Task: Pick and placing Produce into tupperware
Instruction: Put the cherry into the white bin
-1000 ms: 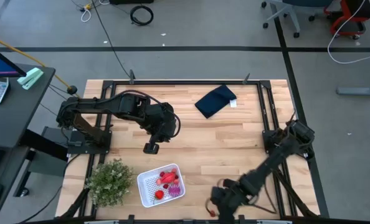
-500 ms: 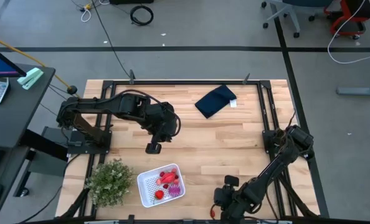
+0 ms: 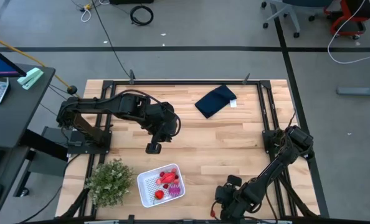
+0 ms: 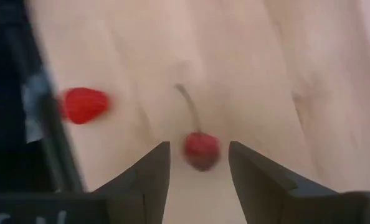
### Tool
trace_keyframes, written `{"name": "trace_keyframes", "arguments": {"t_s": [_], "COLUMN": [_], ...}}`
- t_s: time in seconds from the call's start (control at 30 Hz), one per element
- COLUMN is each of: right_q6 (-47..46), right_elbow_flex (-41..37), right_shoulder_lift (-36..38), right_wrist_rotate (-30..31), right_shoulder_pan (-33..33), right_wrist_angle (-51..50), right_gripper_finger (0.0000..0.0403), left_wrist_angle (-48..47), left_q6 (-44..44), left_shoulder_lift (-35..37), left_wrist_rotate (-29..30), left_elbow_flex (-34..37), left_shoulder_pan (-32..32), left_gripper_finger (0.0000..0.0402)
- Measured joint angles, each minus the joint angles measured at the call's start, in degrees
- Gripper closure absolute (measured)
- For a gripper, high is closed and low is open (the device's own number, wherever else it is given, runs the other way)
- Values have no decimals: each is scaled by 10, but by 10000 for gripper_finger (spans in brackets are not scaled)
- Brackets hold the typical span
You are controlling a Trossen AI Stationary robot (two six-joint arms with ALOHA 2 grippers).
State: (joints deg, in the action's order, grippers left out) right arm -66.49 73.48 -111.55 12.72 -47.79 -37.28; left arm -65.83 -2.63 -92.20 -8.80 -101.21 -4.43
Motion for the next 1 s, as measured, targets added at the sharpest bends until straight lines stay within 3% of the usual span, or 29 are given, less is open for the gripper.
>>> {"name": "trace_keyframes", "arguments": {"t_s": [0.4, 0.77, 0.9, 1.0], "right_q6": [-44, -87, -97, -76], "right_elbow_flex": [-71, -72, -70, -60], "right_shoulder_lift": [4, 3, 6, 4], "right_wrist_rotate": [20, 24, 65, 140], "right_shoulder_pan": [-1, 3, 3, 15], "right_wrist_angle": [75, 62, 58, 72], "right_gripper_finger": [235, 307, 318, 311], "left_wrist_angle": [0, 0, 0, 1], "left_q6": [-1, -1, -1, -13], "left_shoulder_lift": [0, 0, 0, 0], "left_wrist_rotate": [0, 0, 0, 0], "left_elbow_flex": [0, 0, 0, 0], "left_shoulder_pan": [0, 0, 0, 0], "left_gripper_finger": [353, 351, 353, 351]}}
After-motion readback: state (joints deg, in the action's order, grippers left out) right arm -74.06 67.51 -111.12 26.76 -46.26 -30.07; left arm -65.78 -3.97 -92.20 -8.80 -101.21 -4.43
